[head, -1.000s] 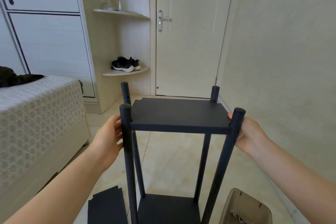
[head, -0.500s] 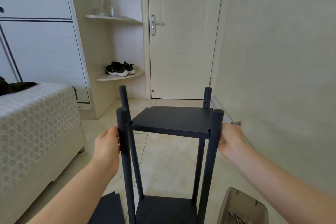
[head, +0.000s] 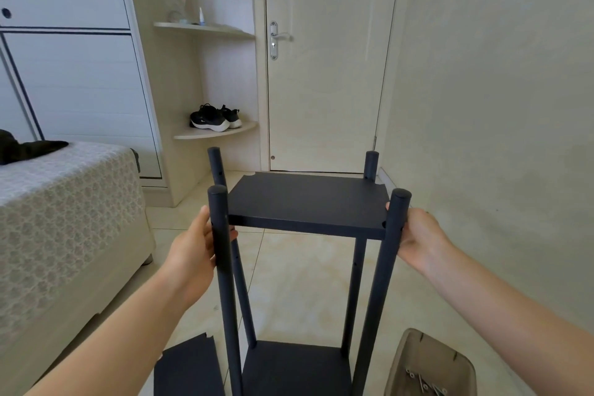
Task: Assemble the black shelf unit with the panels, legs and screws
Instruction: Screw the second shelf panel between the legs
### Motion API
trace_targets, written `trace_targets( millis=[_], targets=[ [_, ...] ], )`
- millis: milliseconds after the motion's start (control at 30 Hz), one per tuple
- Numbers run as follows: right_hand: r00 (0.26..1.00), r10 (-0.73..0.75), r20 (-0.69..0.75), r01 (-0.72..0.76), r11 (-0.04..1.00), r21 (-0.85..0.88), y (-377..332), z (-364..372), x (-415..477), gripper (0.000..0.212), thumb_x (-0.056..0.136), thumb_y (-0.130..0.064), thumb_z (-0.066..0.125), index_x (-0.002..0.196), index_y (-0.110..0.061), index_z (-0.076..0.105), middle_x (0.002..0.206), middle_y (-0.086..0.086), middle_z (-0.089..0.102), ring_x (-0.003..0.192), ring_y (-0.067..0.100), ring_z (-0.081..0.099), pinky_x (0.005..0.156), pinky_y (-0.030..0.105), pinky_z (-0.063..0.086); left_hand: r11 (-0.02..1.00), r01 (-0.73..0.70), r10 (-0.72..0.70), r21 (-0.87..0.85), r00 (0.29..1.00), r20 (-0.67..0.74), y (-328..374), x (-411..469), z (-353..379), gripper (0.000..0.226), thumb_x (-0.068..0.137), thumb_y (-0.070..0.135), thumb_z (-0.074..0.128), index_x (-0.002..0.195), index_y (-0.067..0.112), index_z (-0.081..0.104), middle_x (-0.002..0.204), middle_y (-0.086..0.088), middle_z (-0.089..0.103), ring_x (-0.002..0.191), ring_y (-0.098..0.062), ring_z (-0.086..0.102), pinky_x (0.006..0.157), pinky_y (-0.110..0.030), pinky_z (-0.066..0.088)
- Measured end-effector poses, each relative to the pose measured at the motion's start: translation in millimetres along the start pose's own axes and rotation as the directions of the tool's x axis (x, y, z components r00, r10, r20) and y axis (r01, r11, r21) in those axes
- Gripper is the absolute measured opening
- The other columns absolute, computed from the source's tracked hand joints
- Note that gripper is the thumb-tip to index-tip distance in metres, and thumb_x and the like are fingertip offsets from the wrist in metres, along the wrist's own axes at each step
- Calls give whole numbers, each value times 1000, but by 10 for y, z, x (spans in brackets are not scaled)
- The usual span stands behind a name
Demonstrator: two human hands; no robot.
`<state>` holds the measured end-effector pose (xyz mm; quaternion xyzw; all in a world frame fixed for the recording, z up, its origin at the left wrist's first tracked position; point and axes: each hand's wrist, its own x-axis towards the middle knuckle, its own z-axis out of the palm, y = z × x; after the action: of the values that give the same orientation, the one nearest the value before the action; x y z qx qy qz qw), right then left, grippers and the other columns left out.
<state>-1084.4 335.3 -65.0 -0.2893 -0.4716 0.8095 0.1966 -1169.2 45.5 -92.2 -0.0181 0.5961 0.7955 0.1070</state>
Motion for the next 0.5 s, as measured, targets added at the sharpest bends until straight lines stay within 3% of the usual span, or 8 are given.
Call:
trace_targets(
  millis=[333,500],
  targets=[
    [994,72,79,-76,996,47,-105,-176,129,16,95,-5,41,93,-12,56,75,1,54,64,15,52,59,24,44,1000,6,-6,3,1000,15,5,3,40,42,102,49,44,132,23,57,123,-1,67,110,-19,65,80,-35,44],
    [988,98,118,-104,994,46,-114,-211,130,17,96,-7,42,93,-11,57,73,1,58,63,16,56,67,26,44,997,-53,53,55,999,2,-32,-2,83,39,101,55,39,108,28,65,107,5,71,109,-18,65,91,-37,37]
  ],
)
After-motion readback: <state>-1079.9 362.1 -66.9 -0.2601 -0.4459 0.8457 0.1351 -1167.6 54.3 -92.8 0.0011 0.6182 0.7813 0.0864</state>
